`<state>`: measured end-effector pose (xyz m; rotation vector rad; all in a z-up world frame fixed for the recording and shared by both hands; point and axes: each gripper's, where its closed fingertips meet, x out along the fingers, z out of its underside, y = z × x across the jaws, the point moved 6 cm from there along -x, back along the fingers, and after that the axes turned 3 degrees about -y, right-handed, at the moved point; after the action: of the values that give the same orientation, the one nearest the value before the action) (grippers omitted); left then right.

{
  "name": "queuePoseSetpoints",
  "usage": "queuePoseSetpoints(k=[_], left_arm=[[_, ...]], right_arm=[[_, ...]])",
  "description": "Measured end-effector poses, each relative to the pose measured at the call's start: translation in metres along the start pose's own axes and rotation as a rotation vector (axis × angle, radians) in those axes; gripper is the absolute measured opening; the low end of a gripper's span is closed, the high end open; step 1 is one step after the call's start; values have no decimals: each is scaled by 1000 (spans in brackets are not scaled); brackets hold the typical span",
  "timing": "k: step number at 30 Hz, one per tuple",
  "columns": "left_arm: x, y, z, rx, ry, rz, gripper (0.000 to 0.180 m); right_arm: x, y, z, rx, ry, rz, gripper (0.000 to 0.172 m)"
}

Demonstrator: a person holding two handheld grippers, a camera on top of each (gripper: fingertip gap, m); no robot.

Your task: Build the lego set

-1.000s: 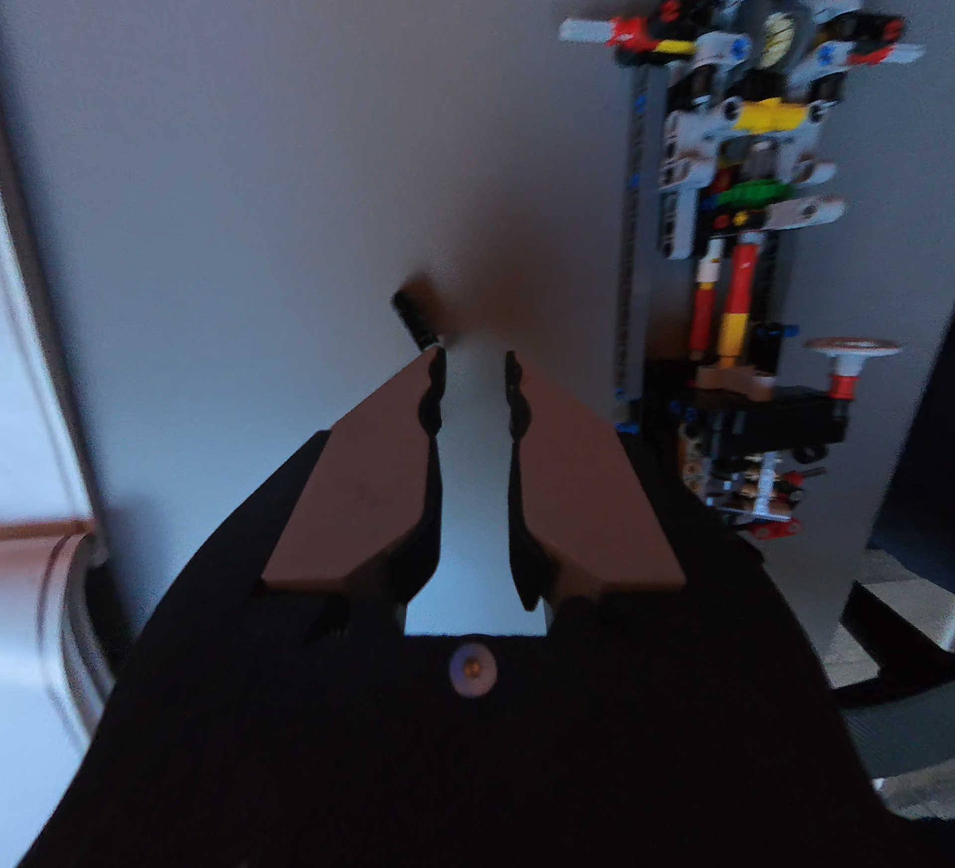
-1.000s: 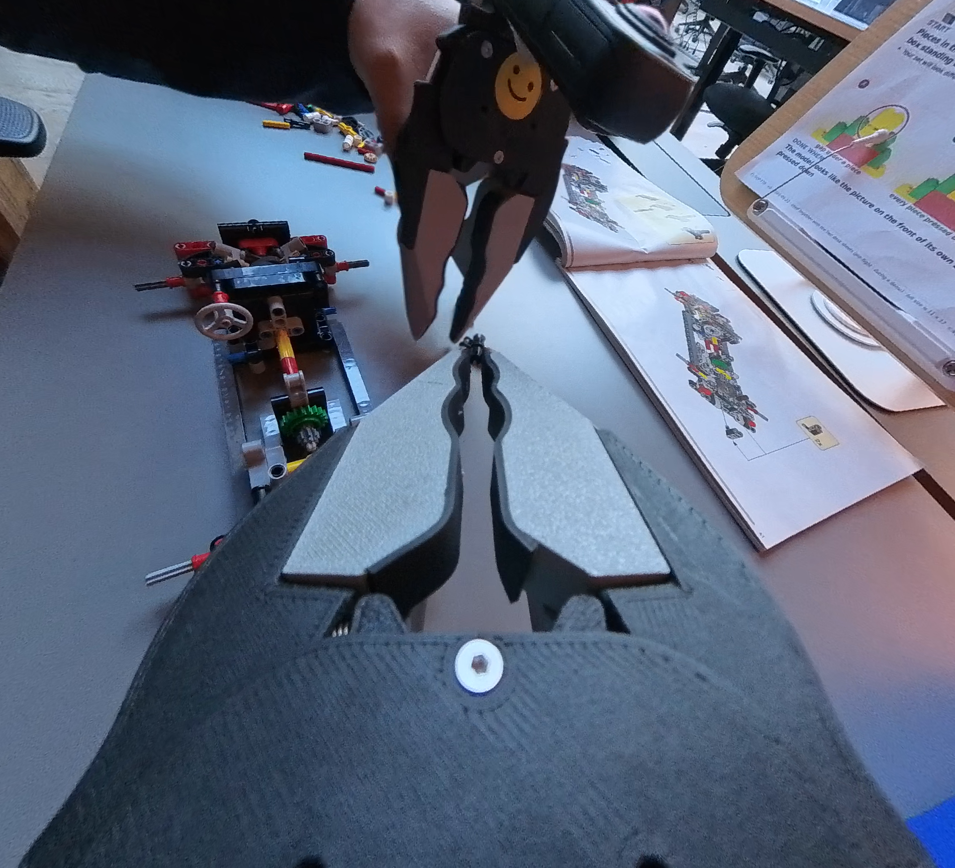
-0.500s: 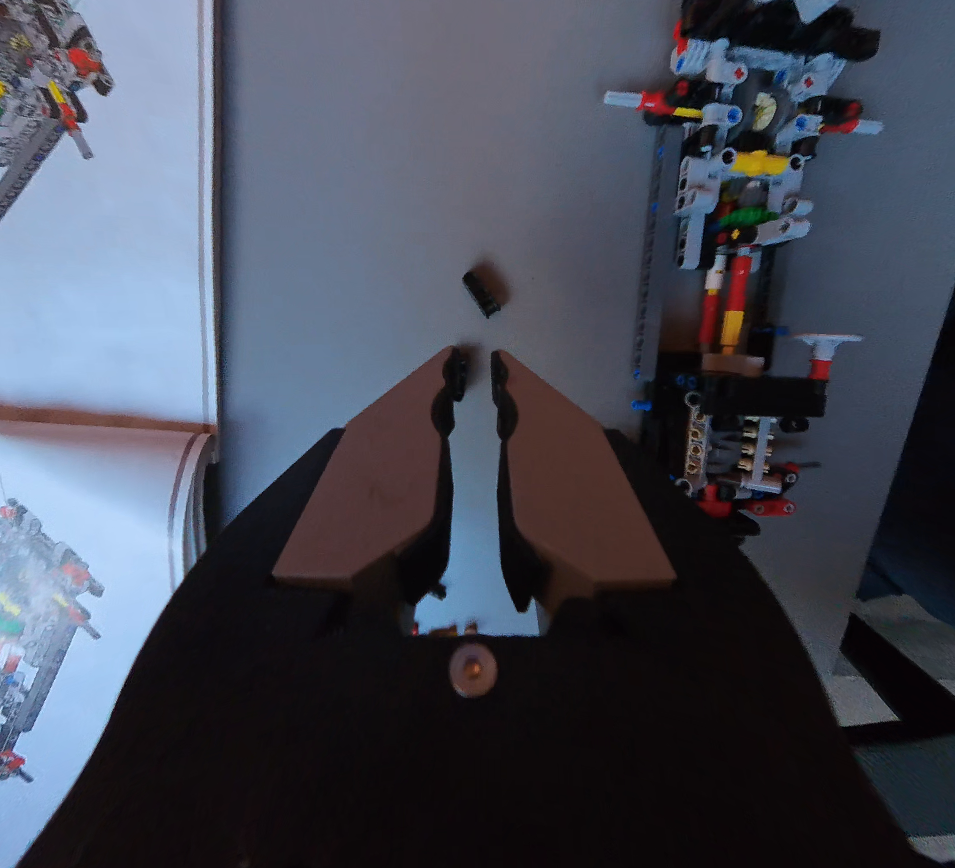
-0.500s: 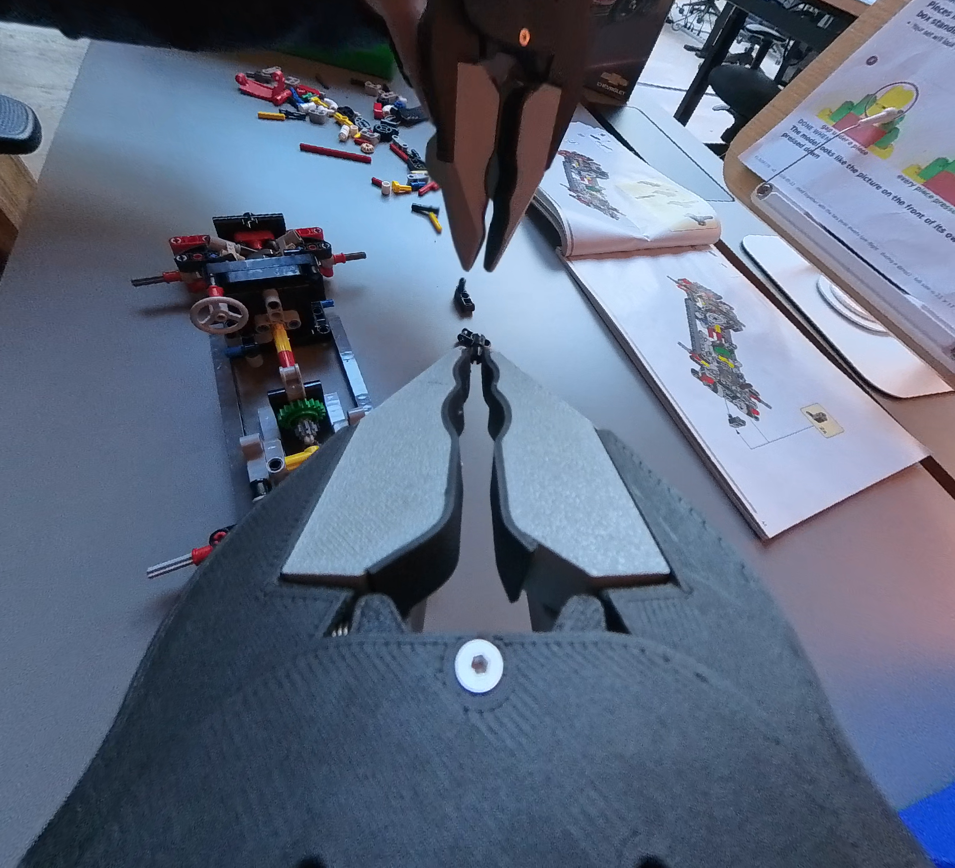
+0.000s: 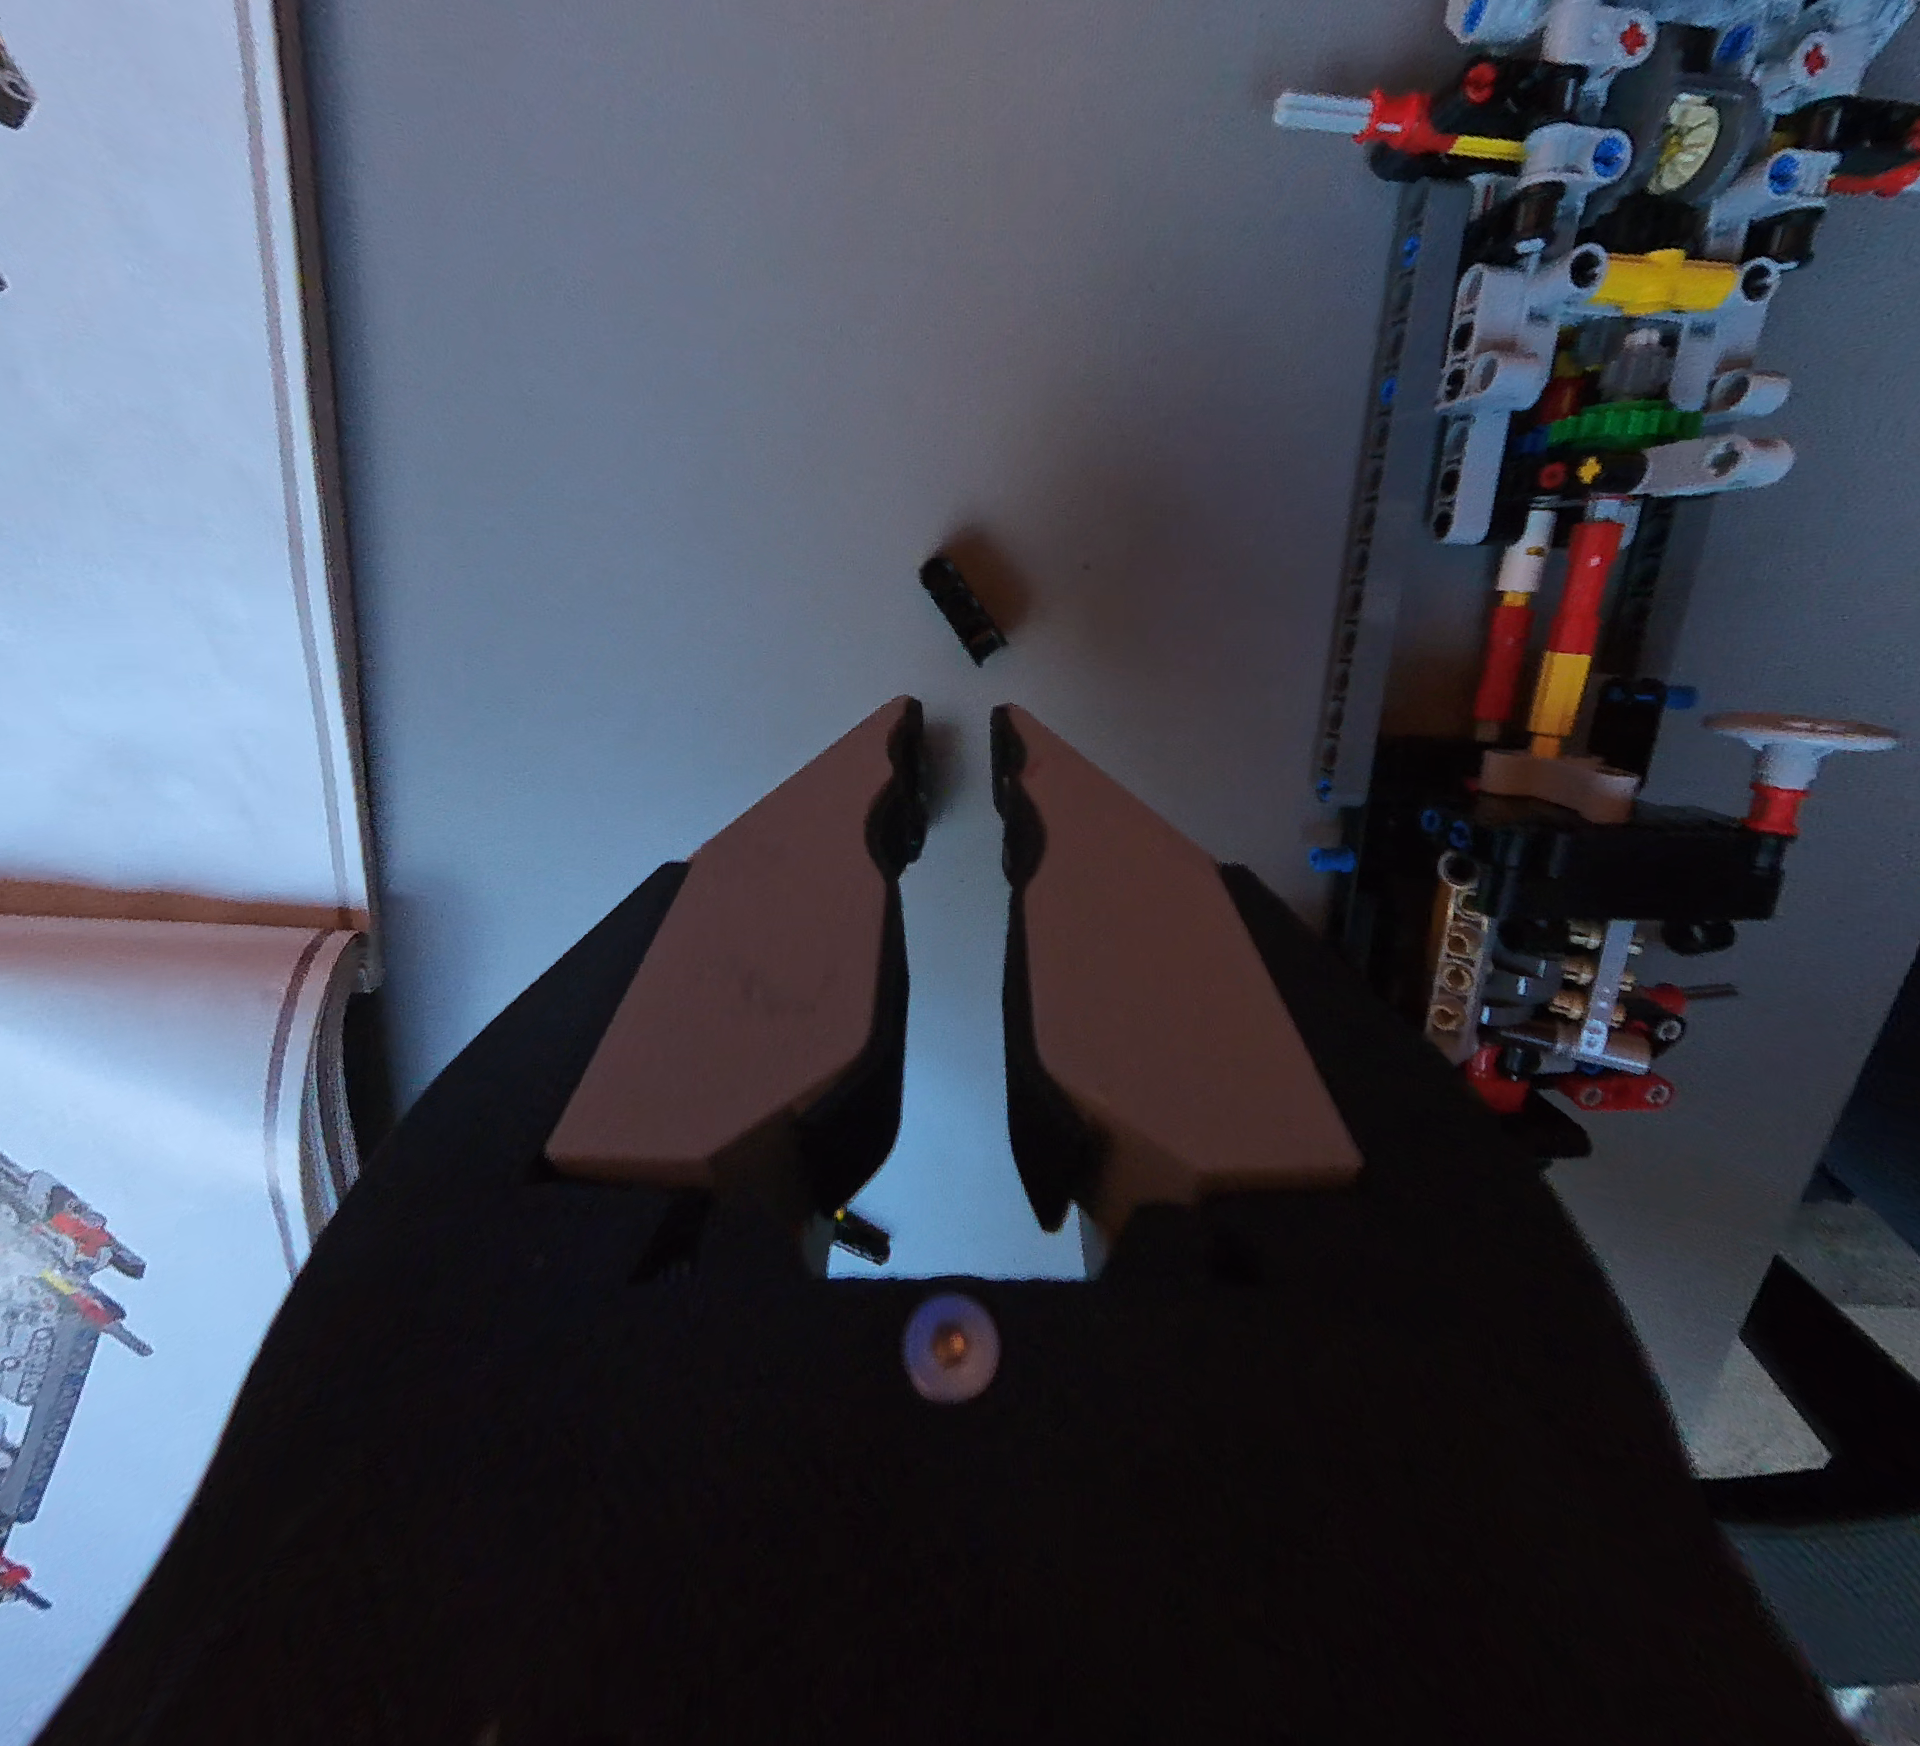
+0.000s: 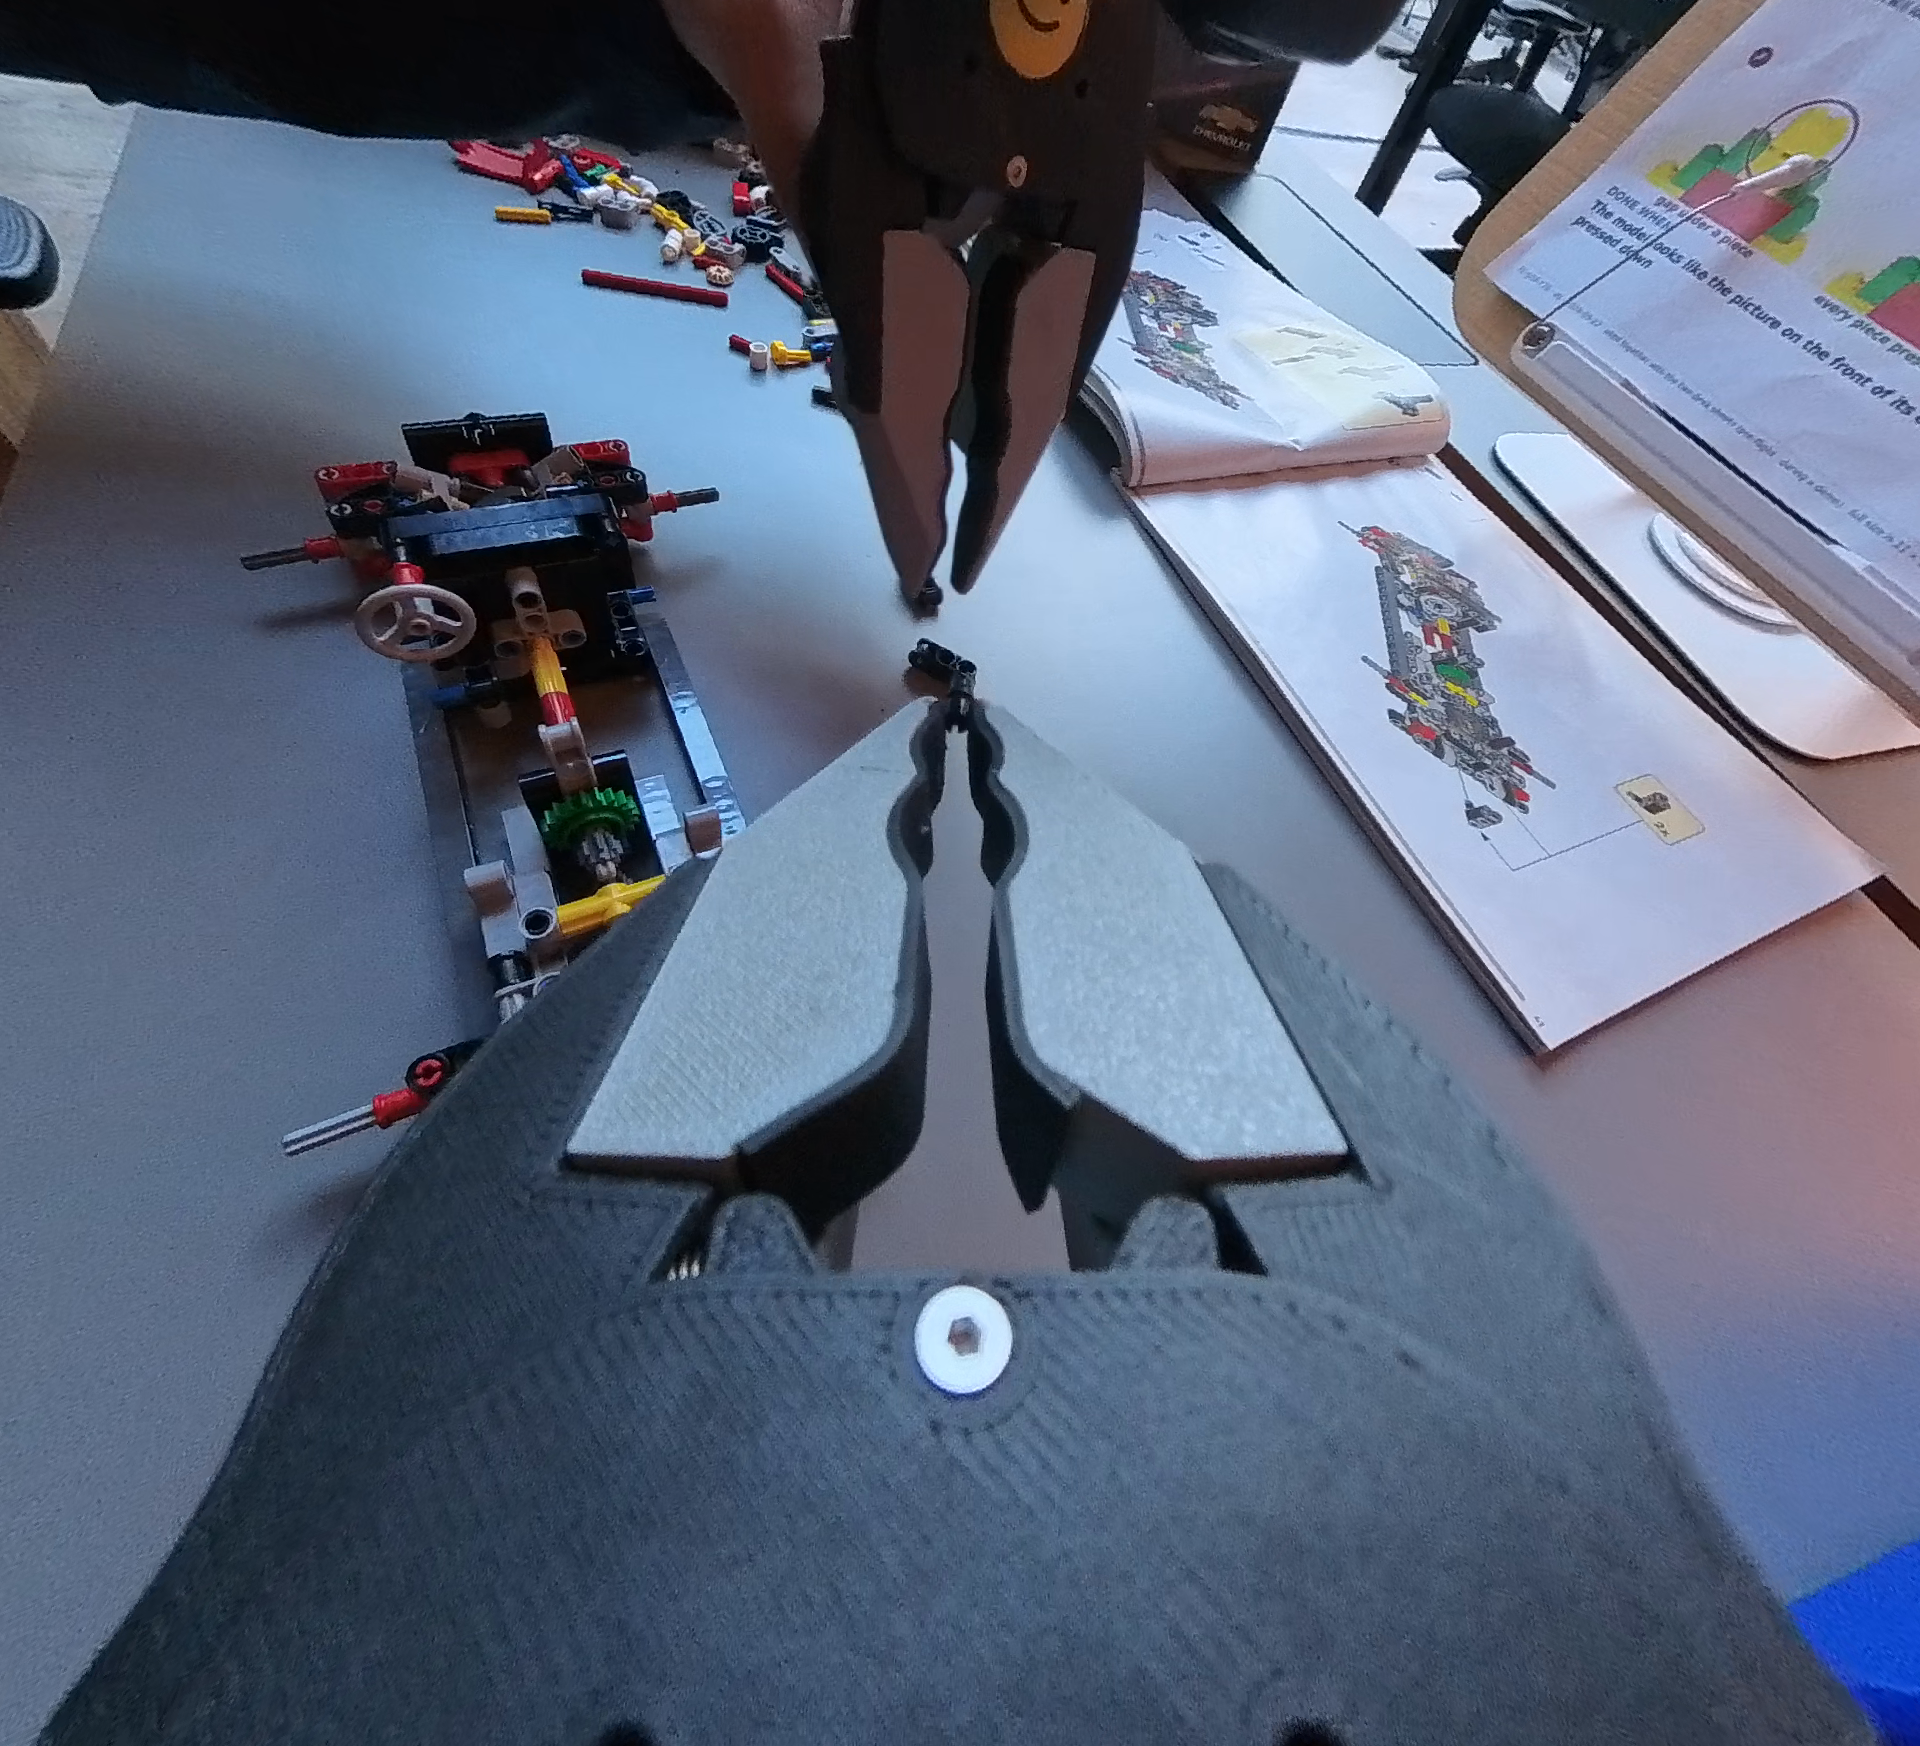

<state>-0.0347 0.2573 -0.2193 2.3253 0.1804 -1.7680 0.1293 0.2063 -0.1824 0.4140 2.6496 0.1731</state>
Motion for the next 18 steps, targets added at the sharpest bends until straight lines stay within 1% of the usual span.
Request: queuePoseSetpoints(k=[5,11,18], left_arm=[[1,-2,-5,-51,17,18,12],[6,2,-1,-38,-23,5,13],[11,5,-1,-37,-34,36,11]], right_arm=[[0,2,1,13,-6,3,1],[0,2,2,17,-6,-1,1],[0,2,2,17,-9,-3,1]])
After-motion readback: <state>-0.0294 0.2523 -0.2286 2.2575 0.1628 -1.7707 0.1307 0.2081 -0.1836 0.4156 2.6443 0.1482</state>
